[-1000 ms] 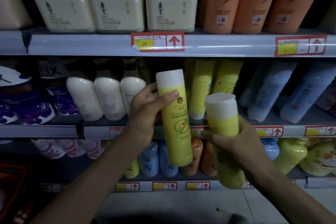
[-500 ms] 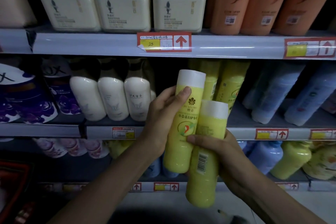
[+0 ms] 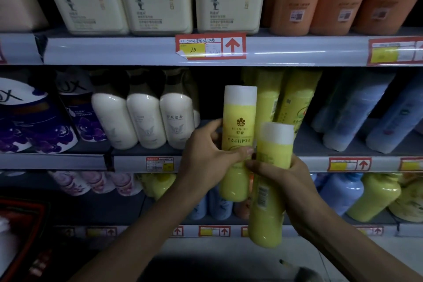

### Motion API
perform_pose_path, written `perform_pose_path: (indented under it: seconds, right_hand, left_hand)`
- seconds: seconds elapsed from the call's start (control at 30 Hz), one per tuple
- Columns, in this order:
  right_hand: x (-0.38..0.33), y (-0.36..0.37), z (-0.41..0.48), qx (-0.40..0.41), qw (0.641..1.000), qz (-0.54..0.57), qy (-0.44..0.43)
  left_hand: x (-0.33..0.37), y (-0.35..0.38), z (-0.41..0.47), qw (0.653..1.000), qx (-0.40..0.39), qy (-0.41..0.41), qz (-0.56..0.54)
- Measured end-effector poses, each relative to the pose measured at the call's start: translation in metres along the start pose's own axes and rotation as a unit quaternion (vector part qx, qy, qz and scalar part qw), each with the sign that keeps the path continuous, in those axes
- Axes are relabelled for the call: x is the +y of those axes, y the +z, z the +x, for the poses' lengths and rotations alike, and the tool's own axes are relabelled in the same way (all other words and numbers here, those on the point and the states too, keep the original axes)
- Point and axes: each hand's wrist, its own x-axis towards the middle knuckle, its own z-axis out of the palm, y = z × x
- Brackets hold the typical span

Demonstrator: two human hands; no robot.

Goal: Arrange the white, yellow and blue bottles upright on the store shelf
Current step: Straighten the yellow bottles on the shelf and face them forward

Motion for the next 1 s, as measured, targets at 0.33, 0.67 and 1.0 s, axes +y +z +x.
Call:
perform_pose_path:
  seconds: [0.33,0.67,1.0]
  right_hand:
    - [-0.01,-0.006,-0.014,0.015,1.0,0.025,0.005]
    - [-0.011,-0.018,-0.014,0.037,0.999,0.035,0.005]
    - [-0.016,-0.019,-0.019,0.034,0.999,0.025,0.022]
  left_hand:
    - [-0.01,0.019,0.037,0.983,0.152,0.042,-0.089]
    - [-0.048,0.035,0.078,0.975,0.196,0.048,-0.097]
    - [-0.049,0.039,0.059,0.964,0.225,-0.012,0.141]
